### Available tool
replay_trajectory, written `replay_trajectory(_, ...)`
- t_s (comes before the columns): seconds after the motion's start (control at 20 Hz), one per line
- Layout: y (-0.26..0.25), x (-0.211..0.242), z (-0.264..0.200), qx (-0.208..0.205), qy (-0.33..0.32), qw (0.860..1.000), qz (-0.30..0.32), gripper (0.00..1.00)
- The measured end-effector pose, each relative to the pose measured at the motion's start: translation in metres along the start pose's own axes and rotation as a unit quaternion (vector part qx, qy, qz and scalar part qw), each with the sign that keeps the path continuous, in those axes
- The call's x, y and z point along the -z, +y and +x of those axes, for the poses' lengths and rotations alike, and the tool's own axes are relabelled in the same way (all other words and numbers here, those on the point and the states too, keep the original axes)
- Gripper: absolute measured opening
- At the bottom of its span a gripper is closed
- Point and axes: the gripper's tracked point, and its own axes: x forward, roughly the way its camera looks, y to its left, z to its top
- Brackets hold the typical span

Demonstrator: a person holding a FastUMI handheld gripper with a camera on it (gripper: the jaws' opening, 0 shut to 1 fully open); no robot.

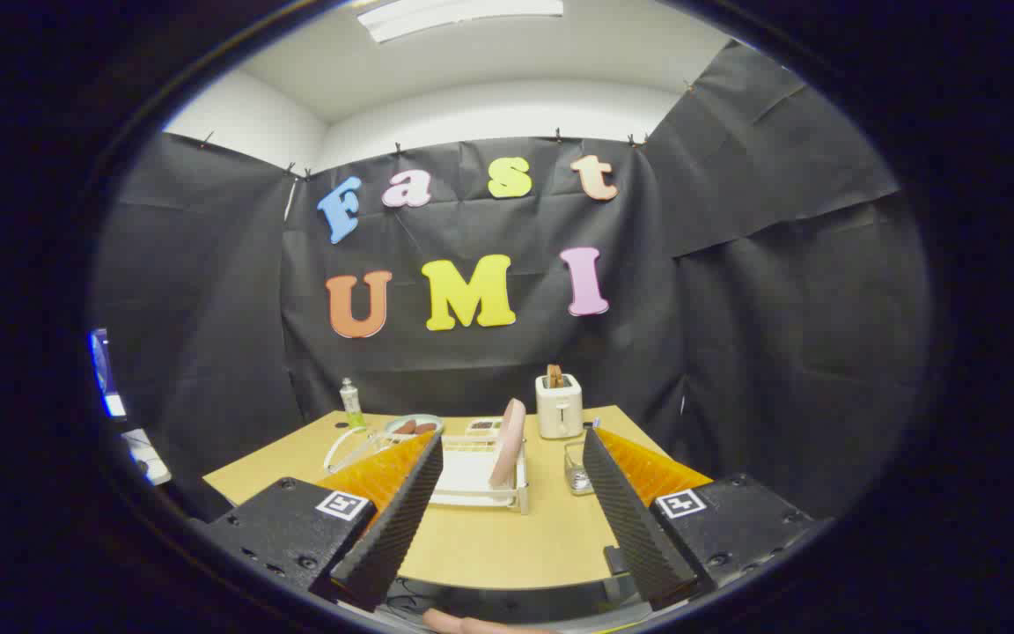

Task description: Take the plate from the dish rack, then take the spoon from the basket and place it into the plate.

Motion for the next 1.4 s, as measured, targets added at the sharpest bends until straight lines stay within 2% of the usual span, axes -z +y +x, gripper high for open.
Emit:
replay_trajectory(0.3, -0.009, 0.010, 0.009, 0.004, 0.014, 1.000, 0.010, 1.00)
replay_trajectory(0.55, -0.009, 0.022, 0.019, -0.013, 0.030, 0.999, 0.028, 1.00)
replay_trajectory(0.9, -0.010, 0.022, 0.052, -0.018, 0.040, 0.999, 0.017, 1.00)
replay_trajectory(1.2, -0.004, -0.018, 0.125, -0.008, 0.031, 0.999, -0.022, 1.00)
replay_trajectory(1.4, 0.007, -0.024, 0.193, 0.006, 0.068, 0.996, -0.049, 1.00)
